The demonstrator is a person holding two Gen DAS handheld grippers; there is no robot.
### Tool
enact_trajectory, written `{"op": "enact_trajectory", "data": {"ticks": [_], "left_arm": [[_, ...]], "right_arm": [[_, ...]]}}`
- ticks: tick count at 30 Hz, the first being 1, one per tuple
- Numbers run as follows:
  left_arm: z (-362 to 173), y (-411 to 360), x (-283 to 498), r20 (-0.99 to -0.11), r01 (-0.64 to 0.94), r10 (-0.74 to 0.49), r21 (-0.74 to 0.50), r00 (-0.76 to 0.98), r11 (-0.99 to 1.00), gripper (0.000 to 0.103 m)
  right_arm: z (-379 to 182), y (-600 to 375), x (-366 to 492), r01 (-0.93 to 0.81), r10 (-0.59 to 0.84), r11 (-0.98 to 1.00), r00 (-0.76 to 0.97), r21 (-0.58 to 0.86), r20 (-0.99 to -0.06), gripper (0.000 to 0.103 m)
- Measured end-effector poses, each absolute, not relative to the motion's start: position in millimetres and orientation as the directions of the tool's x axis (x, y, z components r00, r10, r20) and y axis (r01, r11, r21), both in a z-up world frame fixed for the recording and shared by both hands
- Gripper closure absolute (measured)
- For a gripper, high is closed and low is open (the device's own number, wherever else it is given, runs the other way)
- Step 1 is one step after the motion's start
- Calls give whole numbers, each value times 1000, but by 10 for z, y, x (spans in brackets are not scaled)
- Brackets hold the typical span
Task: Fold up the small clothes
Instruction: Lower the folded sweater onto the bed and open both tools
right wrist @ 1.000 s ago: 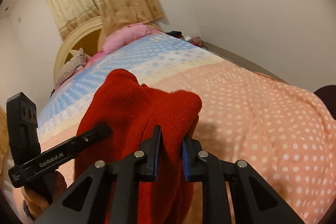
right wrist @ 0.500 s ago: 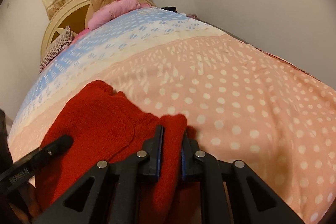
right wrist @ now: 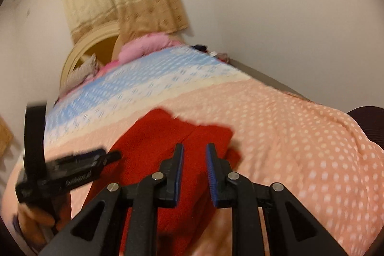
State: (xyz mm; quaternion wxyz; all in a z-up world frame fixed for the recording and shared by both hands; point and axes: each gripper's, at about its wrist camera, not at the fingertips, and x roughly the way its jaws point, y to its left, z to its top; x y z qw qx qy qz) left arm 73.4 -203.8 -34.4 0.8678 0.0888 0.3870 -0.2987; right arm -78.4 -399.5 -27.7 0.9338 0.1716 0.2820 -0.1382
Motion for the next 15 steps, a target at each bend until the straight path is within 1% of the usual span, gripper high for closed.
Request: {"op": "enact_trajectory", "data": {"ticks": [3, 5, 8, 11, 12, 15], "left_arm": [[-350, -1981, 687, -725, 582, -432, -53, 536, 811, 52], [-378, -1932, 632, -734, 586, -430, -54, 526, 809, 52], [-482, -1887, 520, -748, 588, -407, -29, 524, 809, 52], [-603, -1875, 438, -770, 587, -379, -8, 513, 810, 52], [-647, -1885, 432, -776, 589, -368, 6, 513, 808, 51], [-701, -1912, 386, -774, 597, -338, 64, 536, 800, 47]], "right_arm": [[-338, -3789, -860, 335, -129, 907, 798, 256, -588, 84], [-397, -3668, -891, 344, -148, 911, 785, 225, -601, 84], [-578, -3582, -881, 371, -140, 901, 738, 225, -660, 84], [-768, -3511, -769, 418, -203, 898, 665, 133, -719, 84], [-805, -3516, -734, 435, -218, 892, 652, 122, -727, 84], [-836, -3584, -667, 471, -227, 873, 624, 128, -748, 84]]}}
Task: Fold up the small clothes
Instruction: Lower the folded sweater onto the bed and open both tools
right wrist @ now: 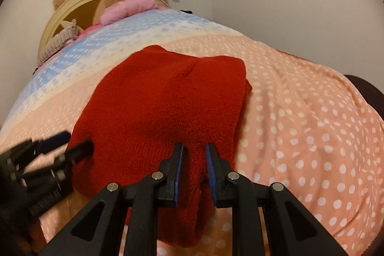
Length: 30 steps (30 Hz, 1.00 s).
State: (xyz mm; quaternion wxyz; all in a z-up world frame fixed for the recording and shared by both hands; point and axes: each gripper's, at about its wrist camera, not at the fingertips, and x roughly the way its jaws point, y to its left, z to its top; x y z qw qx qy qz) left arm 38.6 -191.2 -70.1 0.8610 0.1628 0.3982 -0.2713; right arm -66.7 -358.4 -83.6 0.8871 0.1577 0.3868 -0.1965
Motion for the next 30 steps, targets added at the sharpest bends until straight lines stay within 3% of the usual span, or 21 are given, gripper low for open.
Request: {"op": "enact_trajectory", "data": {"ticks": [6, 11, 15, 16, 20, 23, 30], "left_arm": [[-651, -1782, 260, -779, 622, -348, 70, 522, 780, 47], [-628, -1589, 85, -763, 627, -354, 84, 540, 775, 45], [-581, -1467, -61, -742, 626, -361, 100, 565, 773, 41], [-564, -1442, -91, -737, 627, -365, 101, 568, 772, 40], [-460, -1311, -247, -709, 621, -382, 100, 593, 777, 27], [-355, -1225, -380, -680, 622, -396, 114, 617, 774, 26], [-90, -1067, -578, -586, 595, -410, 157, 698, 788, 5]], "right_arm": [[-928, -3678, -776, 541, -223, 811, 641, 226, -734, 81], [-811, -3494, -1076, 570, -233, 775, 659, 272, -715, 71], [-720, -3191, -1443, 576, -295, 787, 666, 221, -686, 69], [-693, -3102, -1526, 572, -310, 796, 668, 200, -676, 64], [-536, -2798, -1832, 577, -391, 807, 678, 121, -623, 40], [-393, -2711, -1991, 597, -425, 790, 698, 140, -577, 38], [-106, -2534, -2150, 615, -480, 771, 730, 162, -487, 36]]}}
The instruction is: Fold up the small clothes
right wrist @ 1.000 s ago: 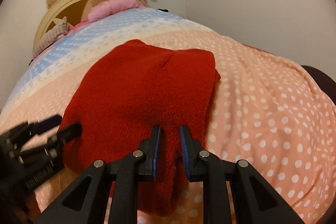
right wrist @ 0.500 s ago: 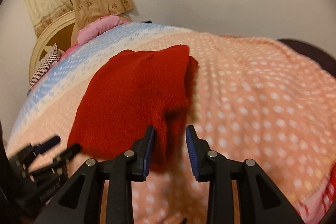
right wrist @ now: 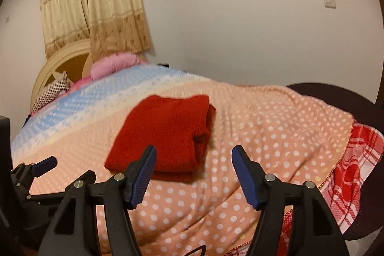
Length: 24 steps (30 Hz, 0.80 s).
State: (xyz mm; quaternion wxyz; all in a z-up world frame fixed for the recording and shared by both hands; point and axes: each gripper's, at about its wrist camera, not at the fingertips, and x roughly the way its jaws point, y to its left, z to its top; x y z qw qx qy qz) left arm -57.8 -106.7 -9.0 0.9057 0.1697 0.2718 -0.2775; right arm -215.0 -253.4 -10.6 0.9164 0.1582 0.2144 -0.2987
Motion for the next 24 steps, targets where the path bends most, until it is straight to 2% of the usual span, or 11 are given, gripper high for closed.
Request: {"op": "enact_trajectory", "data": {"ticks": [4, 13, 24], "left_arm": [[7, -1068, -681, -537, 590, -421, 186, 731, 786, 0], [87, -1032, -746, -505, 574, -425, 183, 751, 798, 0], [109, -1017, -728, -510, 559, -412, 172, 755, 811, 0]], "right_arm": [[8, -2397, -2183, 621, -520, 776, 732, 116, -441, 30], [110, -2350, -2248, 634, -554, 766, 737, 111, -387, 29], [121, -2351, -2287, 656, -581, 745, 726, 118, -368, 29]]}}
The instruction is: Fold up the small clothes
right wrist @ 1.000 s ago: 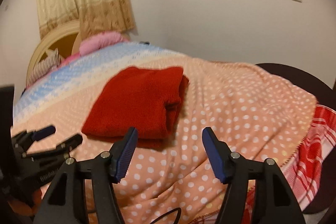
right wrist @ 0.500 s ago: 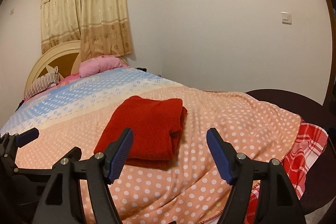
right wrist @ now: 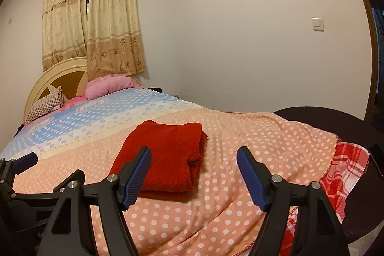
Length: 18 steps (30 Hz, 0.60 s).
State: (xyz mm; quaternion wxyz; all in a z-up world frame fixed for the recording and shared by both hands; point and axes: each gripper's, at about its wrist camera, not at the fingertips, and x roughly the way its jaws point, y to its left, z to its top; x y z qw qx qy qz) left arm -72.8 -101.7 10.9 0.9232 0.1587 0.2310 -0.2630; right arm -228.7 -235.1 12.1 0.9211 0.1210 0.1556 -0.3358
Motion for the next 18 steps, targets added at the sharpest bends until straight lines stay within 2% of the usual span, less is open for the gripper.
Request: {"op": "enact_trajectory", "data": {"ticks": [18], "left_arm": [[92, -1046, -728, -516, 564, -412, 175, 751, 807, 0]], "right_arm": [[102, -2348, -2269, 654, -576, 747, 726, 119, -375, 26]]}}
